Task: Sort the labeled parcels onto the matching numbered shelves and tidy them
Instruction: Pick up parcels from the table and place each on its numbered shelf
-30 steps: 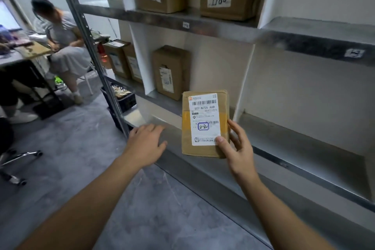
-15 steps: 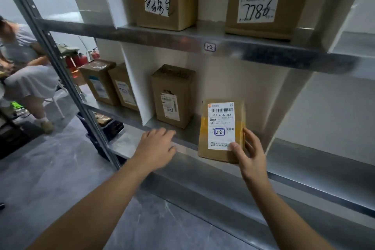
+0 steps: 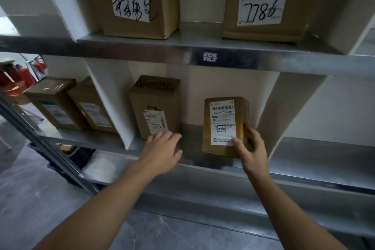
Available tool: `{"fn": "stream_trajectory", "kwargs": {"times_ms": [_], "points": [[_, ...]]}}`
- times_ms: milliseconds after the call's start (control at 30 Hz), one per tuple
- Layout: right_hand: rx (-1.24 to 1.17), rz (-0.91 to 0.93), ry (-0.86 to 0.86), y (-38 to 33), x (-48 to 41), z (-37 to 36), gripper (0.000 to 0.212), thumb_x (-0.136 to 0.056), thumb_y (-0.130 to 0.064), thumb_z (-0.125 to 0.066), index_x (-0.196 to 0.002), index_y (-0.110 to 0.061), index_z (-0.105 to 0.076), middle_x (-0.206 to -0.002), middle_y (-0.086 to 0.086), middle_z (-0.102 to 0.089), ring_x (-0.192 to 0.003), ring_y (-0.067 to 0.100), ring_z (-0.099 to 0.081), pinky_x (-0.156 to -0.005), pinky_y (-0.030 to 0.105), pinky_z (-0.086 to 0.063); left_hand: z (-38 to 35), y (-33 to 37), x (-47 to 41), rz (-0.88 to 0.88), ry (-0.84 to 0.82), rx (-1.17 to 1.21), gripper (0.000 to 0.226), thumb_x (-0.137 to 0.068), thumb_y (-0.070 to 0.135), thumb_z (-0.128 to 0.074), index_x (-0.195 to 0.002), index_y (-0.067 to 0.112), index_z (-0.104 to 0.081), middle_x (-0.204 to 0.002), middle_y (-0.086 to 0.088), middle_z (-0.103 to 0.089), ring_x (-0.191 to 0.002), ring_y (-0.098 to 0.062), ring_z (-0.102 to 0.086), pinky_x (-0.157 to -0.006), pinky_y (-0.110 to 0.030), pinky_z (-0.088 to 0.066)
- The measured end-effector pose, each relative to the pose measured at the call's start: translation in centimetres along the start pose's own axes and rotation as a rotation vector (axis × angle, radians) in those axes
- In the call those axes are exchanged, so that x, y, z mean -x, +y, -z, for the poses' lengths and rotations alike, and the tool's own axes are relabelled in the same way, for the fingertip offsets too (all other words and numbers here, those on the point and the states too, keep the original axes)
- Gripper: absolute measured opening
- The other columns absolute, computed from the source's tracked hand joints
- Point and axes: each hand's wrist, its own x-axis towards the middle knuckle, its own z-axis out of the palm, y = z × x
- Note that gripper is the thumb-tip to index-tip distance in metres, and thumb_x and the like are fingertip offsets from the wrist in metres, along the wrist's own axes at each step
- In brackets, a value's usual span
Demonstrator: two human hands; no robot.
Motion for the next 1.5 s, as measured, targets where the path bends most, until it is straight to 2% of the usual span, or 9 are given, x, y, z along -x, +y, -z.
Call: {"fn": "stream_trajectory", "kwargs": {"times_ms": [300, 433, 533, 633, 767, 933, 1100, 1267, 1500], "points": [[-0.082, -0.021, -0.082, -0.2, -3.1, -1.7, 0.054, -0.092, -0.033, -0.07, -0.139, -0.035, -0.044, -0.118, -0.027, -0.052, -0.107, 0.001, -0.056, -0.104, 0.037, -0.049, -0.4, -0.2, -2.4, 0.049, -0.039, -0.035, 0.056, -0.098, 0.047, -0.041, -0.15, 0.029, -0.028, -0.151, 0.002, -0.037, -0.139, -0.022, -0.03, -0.115, -0.043, -0.025], [0.073, 0.04, -0.186, 1.8, -3.8, -1.4, 0.062, -0.089, -0.043, -0.07, -0.142, -0.045, -0.037, -0.146, -0.007, -0.044, -0.127, 0.014, -0.05, -0.107, 0.04, -0.048, -1.1, -0.2, -2.6, 0.072, -0.059, -0.015, 0.055, -0.098, 0.048, -0.041, -0.149, 0.029, -0.029, -0.149, 0.003, -0.038, -0.137, -0.021, -0.032, -0.112, -0.041, -0.028], [0.136, 0.019, -0.202, 3.2, -4.0, -1.2, 0.064, -0.094, -0.038, -0.067, -0.146, -0.043, -0.032, -0.154, -0.005, -0.035, -0.131, 0.018, -0.046, -0.109, 0.041, -0.045, -1.8, -0.3, -2.6, 0.088, -0.066, 0.013, 0.054, -0.098, 0.049, -0.04, -0.148, 0.03, -0.031, -0.147, 0.004, -0.04, -0.134, -0.02, -0.033, -0.109, -0.039, -0.03], [0.178, -0.021, -0.187, 3.8, -4.1, -1.1, 0.065, -0.095, -0.037, -0.066, -0.15, -0.037, -0.032, -0.148, -0.007, -0.045, -0.128, 0.017, -0.05, -0.109, 0.041, -0.045, -2.1, -0.1, -2.6, 0.105, -0.052, 0.04, 0.054, -0.098, 0.048, -0.041, -0.148, 0.03, -0.03, -0.147, 0.004, -0.04, -0.134, -0.019, -0.034, -0.108, -0.038, -0.031], [0.057, -0.051, -0.128, 3.8, -4.6, -1.5, 0.068, -0.089, -0.029, -0.075, -0.147, -0.029, -0.04, -0.137, -0.011, -0.054, -0.122, 0.006, -0.049, -0.104, 0.03, -0.044, -2.0, 0.6, -2.9, 0.114, -0.028, 0.082, 0.055, -0.098, 0.048, -0.043, -0.149, 0.03, -0.029, -0.148, 0.004, -0.039, -0.136, -0.019, -0.033, -0.11, -0.04, -0.029], [-0.071, -0.096, -0.068, 3.1, -5.2, -2.5, 0.065, -0.087, -0.025, -0.077, -0.143, -0.027, -0.043, -0.122, -0.016, -0.057, -0.119, 0.009, -0.053, -0.09, 0.018, -0.045, -1.9, 0.7, -2.7, 0.12, -0.029, 0.112, 0.056, -0.098, 0.048, -0.043, -0.148, 0.03, -0.03, -0.147, 0.003, -0.039, -0.136, -0.019, -0.033, -0.111, -0.041, -0.03], [-0.15, -0.188, -0.032, 3.4, -5.5, -3.2, 0.075, -0.085, -0.025, -0.079, -0.148, -0.026, -0.038, -0.131, -0.006, -0.054, -0.12, 0.014, -0.053, -0.103, 0.036, -0.047, -2.1, 0.0, -2.2, 0.135, -0.035, 0.126, 0.055, -0.097, 0.048, -0.044, -0.148, 0.029, -0.032, -0.147, 0.003, -0.04, -0.135, -0.019, -0.032, -0.11, -0.041, -0.03], [-0.212, -0.203, -0.027, 3.4, -5.8, -4.0, 0.067, -0.087, -0.02, -0.077, -0.144, -0.024, -0.042, -0.121, -0.004, -0.059, -0.111, 0.012, -0.058, -0.088, 0.021, -0.049, -2.2, -0.5, -1.7, 0.135, -0.043, 0.117, 0.055, -0.098, 0.048, -0.044, -0.147, 0.028, -0.032, -0.148, 0.003, -0.038, -0.135, -0.019, -0.032, -0.11, -0.041, -0.029], [-0.148, -0.168, -0.087, 3.4, -5.7, -3.5, 0.053, -0.09, -0.024, -0.075, -0.133, -0.032, -0.046, -0.128, -0.005, -0.06, -0.117, 0.013, -0.057, -0.091, 0.022, -0.049, -2.3, -0.6, -1.5, 0.124, -0.046, 0.108, 0.055, -0.098, 0.048, -0.044, -0.148, 0.028, -0.032, -0.149, 0.003, -0.037, -0.137, -0.019, -0.031, -0.111, -0.042, -0.029]]}}
